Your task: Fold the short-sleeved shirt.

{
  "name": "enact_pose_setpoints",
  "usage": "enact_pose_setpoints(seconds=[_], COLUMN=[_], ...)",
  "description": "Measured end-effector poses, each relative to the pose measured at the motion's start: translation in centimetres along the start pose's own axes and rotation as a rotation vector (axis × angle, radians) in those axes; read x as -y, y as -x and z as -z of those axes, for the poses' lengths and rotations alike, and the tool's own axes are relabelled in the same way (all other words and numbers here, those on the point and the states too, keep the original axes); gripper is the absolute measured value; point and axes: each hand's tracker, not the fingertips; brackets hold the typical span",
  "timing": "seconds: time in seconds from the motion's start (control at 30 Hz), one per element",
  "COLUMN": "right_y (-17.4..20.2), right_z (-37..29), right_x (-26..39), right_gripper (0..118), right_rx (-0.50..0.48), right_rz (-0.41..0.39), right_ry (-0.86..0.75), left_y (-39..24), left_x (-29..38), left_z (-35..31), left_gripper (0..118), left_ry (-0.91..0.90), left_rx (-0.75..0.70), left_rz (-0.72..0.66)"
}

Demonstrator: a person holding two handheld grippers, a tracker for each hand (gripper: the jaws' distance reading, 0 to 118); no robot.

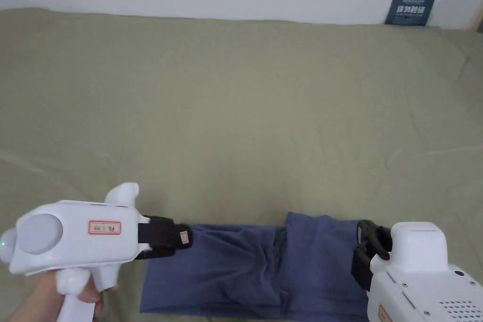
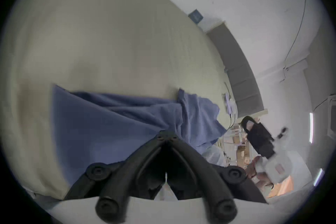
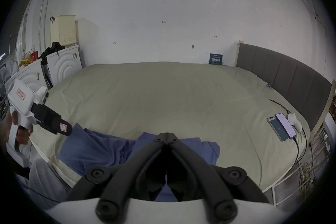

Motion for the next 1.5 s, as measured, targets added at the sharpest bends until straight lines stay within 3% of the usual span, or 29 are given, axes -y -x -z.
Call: enact_pose_setpoints(seconds=[0.23, 0.4, 0.47, 0.5, 0.57, 0.6, 0.77, 0.83, 0.9, 0.93, 1.03, 1.07, 1.2, 1.5], right_y=[1.6, 2.1, 2.1, 2.1, 2.0, 2.0, 2.0, 2.1, 2.1, 2.1, 2.0, 1.8, 1.4, 1.1], right_z=[0.0, -1.0, -1.2, -1.3, -1.2, -1.1, -1.0, -1.1, -1.2, -1.3, -1.7, -1.9, -2.3, -1.9], right_x=[-0.5, -0.8, -1.1, -1.1, -1.3, -1.4, -1.4, -1.5, -1.6, -1.8, -2.6, -2.9, -3.9, -4.9], right_gripper=[0, 0, 0, 0, 0, 0, 0, 0, 0, 0, 0, 0, 0, 0], right_rx=[0.037, 0.085, 0.095, 0.103, 0.102, 0.106, 0.106, 0.106, 0.103, 0.107, 0.11, 0.109, 0.108, 0.079], right_rz=[-0.018, -0.012, -0.013, -0.015, -0.017, -0.017, -0.023, -0.02, -0.011, -0.011, -0.01, -0.009, -0.023, -0.017], right_ry=[-0.114, -0.22, -0.235, -0.243, -0.244, -0.24, -0.224, -0.22, -0.223, -0.228, -0.243, -0.247, -0.262, -0.288], left_y=[4.8, 5.6, 6.2, 6.4, 6.8, 6.9, 7.4, 7.8, 7.5, 7.1, 6.7, 7.0, 7.0, 9.4], left_x=[0.5, 0.1, -0.1, -0.2, -0.2, -0.2, -0.4, -0.4, -0.3, -0.3, -0.1, -0.2, -0.4, 0.6], left_z=[-2.6, -1.9, -1.3, -0.9, 0.2, 1.0, 3.4, 4.2, 5.7, 6.0, 6.2, 5.6, 2.0, -12.2], left_gripper=[0, 3, 23, 47, 114, 118, 117, 104, 48, 10, 10, 10, 10, 10], left_ry=[0.022, 0.034, 0.038, 0.056, 0.072, 0.122, 0.114, 0.12, 0.142, 0.14, 0.131, 0.138, 0.034, -0.156], left_rx=[-0.015, 0.014, 0.036, 0.063, 0.095, 0.121, 0.244, 0.366, 0.33, 0.274, 0.124, 0.187, 0.136, -0.15], left_rz=[-0.104, -0.082, -0.095, -0.105, -0.098, -0.092, -0.145, -0.212, -0.226, -0.205, -0.181, -0.19, -0.176, -0.221])
